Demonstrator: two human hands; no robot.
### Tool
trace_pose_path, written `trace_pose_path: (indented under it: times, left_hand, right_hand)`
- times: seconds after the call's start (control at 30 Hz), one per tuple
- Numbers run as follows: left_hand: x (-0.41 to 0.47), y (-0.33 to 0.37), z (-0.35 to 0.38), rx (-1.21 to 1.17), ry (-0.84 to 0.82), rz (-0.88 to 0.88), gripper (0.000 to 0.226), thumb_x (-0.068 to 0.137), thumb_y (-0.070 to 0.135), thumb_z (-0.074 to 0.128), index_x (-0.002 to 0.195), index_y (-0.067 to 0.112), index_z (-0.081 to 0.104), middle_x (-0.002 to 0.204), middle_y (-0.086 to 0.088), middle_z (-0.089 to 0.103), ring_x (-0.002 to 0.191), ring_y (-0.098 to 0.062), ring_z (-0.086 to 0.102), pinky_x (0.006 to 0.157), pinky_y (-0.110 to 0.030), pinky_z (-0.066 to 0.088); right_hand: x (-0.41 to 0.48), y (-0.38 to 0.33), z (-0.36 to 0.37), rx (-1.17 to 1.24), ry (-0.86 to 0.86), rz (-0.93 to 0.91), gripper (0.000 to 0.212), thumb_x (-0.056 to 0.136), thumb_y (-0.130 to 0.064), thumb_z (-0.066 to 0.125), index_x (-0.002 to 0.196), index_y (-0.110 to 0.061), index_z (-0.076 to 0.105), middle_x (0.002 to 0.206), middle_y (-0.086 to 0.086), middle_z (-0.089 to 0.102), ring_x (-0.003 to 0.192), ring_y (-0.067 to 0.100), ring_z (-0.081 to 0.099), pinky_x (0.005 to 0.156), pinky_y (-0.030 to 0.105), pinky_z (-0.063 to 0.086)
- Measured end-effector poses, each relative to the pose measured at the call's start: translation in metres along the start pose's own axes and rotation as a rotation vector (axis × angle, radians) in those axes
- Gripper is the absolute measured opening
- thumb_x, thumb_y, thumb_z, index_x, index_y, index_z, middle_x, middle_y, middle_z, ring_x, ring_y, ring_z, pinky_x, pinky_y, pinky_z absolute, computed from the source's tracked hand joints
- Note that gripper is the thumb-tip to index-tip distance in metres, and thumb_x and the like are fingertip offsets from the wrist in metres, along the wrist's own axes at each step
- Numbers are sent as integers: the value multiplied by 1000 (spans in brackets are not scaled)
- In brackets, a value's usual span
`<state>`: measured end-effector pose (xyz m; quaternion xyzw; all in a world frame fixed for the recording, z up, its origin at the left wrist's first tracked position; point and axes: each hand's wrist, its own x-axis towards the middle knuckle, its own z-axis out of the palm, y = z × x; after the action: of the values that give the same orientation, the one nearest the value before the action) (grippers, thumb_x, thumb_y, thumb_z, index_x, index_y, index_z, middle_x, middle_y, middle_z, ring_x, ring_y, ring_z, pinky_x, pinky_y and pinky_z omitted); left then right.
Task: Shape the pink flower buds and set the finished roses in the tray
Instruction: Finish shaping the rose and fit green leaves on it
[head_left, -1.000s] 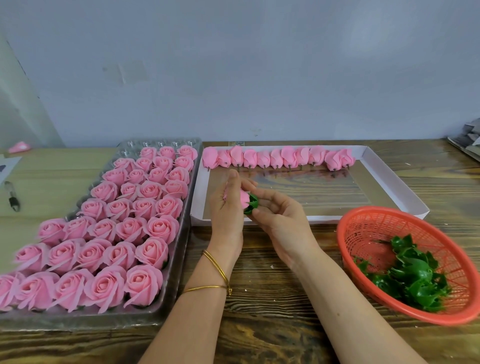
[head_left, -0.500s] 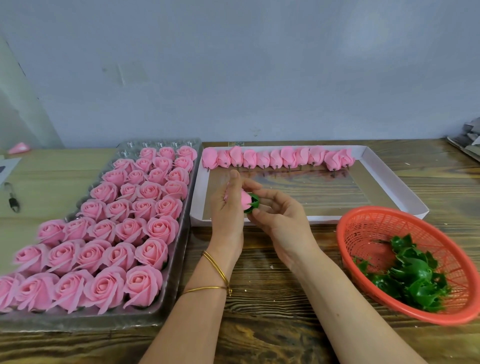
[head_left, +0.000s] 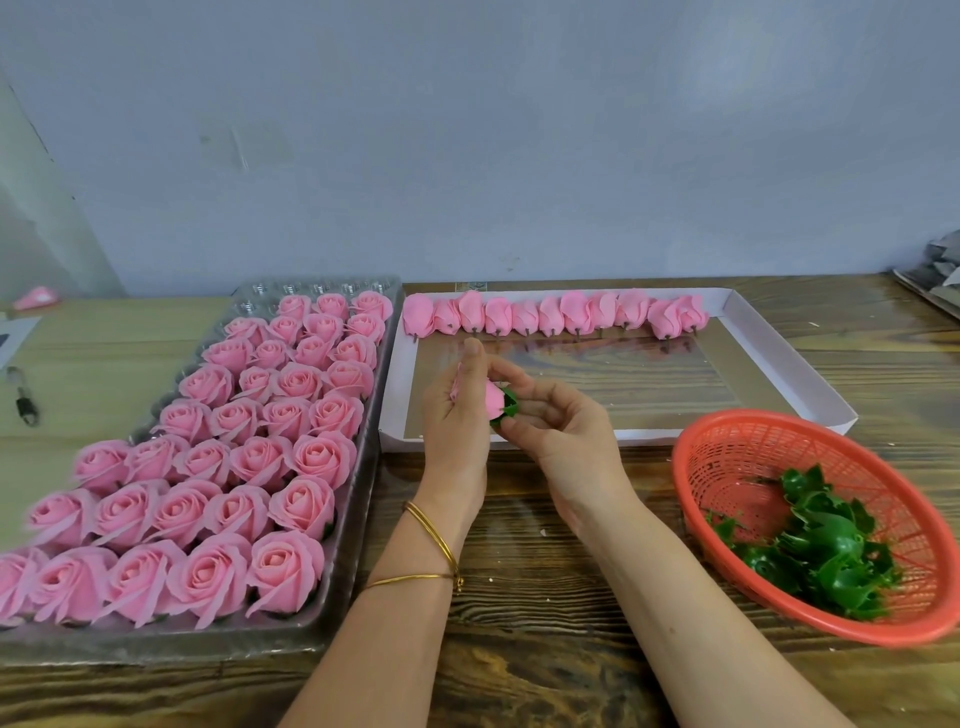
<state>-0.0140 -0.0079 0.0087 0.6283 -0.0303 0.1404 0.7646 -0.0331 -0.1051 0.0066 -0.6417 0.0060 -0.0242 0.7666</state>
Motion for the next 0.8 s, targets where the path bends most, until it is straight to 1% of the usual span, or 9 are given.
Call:
trace_pose_path:
  times: [0.1,0.13,0.2,0.27,0.37,0.47,0.57,0.7,0.8]
  left_hand:
    - [-1,2,0,5,-7,14,44,89,56,43,67,29,69,76,2,68,77,-10,62,74,-27,47]
    - [-1,3,1,5,-6,17,44,89,56,43,67,29,69,76,2,68,77,-10,61,74,-27,47]
    - [-1,3,1,5,-5,20,43,89,56,43,67,29,69,75,2,68,77,-10,61,75,-28,47]
    - [-1,2,0,7,-2,16,43,89,56,43,66,29,69,75,4,67,77,-8,61,75,-28,47]
    - [-1,1,0,22,-4,24,43,92,53,42,67,30,69,74,6,67,77,-7,61,74,-25,48]
    - [1,0,0,33,-2,37,45,100,43,41,67,31,68,74,4,68,77,-7,62,69,-15,50]
    - [1,-1,0,47,-3,37,46,101,43,39,67,32,68,76,3,69,79,-10,63,69,-17,50]
    - [0,-1,0,46,1,50,47,102,39,39,65,33,68,73,6,69,76,-5,63,67,-14,49]
    - [0,-1,0,64,0,63,47,102,39,39,65,34,68,74,5,68,78,-8,63,70,-19,48]
  right_hand:
    - [0,0,0,-25,6,-4,33,80,17,65,95,-13,66,75,-7,73,77,4,69,74,19,55]
    - [1,0,0,-28,7,-2,34,79,16,65,97,-12,67,78,-5,73,78,5,70,74,19,55]
    - [1,0,0,-26,8,0,34,79,16,66,103,-9,67,89,4,75,85,11,71,78,22,57]
    - [0,0,0,-34,7,-4,35,79,15,67,106,-7,67,93,6,75,90,13,72,82,26,58]
    - [0,0,0,-62,16,-12,35,79,14,69,101,-12,68,84,-2,75,85,10,72,79,24,57]
    - [0,0,1,-93,20,-24,35,79,14,69,100,-14,68,78,-6,74,78,7,71,74,21,56]
    - [-1,-1,1,-106,16,-33,35,80,15,67,96,-17,67,77,-7,75,77,8,72,71,20,56]
    - [-1,0,2,-127,27,-46,34,81,13,67,97,-17,67,86,2,75,84,14,73,79,28,59]
    - [-1,-1,3,-121,29,-36,34,80,14,67,98,-14,66,87,4,75,85,16,73,81,33,60]
